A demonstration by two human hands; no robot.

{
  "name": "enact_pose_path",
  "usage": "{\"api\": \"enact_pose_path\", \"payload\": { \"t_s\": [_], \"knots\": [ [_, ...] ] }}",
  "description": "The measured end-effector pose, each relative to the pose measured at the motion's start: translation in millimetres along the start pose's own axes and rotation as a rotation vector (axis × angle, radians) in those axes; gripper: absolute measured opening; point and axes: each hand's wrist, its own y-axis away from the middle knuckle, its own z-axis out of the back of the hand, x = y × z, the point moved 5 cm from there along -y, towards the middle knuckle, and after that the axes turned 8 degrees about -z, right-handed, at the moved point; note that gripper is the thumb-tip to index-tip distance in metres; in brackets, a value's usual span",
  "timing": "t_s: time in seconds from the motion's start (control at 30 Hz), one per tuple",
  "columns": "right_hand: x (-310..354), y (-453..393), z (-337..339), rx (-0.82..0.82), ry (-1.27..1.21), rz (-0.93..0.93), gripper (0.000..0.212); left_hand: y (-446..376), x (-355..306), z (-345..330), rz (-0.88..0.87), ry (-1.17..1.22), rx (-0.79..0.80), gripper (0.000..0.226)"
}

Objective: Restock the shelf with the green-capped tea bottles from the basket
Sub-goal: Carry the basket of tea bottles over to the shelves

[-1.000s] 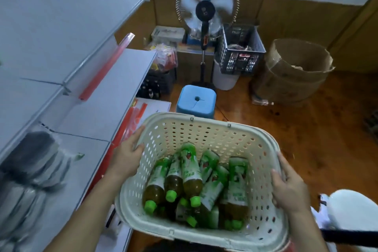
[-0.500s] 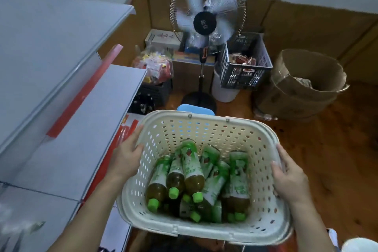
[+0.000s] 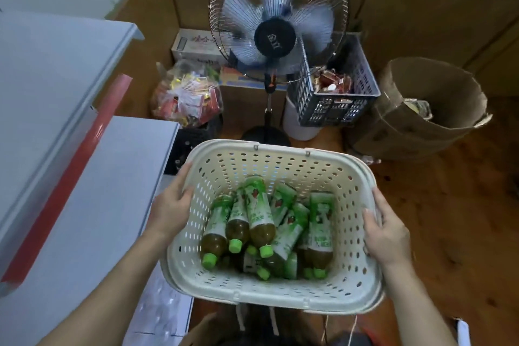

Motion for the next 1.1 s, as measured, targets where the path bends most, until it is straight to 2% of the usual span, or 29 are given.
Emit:
{"api": "enact_pose_path", "payload": {
  "t_s": [0.27, 0.5, 0.9, 1.1],
  "knots": [
    [39, -86, -49, 0.044, -0.013, -0.007, 0.052, -91, -9, -20, 0.032, 0.014, -0.022, 0.06],
    [48, -146, -86, 0.055, 0.03, -0.029, 0.053, -143, 3, -53, 0.082, 0.044, -0.007, 0.061],
    [59, -187, -124, 0.091, 0.11, -0.035, 0.054, -199, 34, -77, 0.127, -0.045, 0.025, 0.062],
    [55, -183, -122, 0.12, 0.157, -0.025, 0.058, -194, 34, -73, 0.087, -0.111, 0.108, 0.069]
  ]
}}
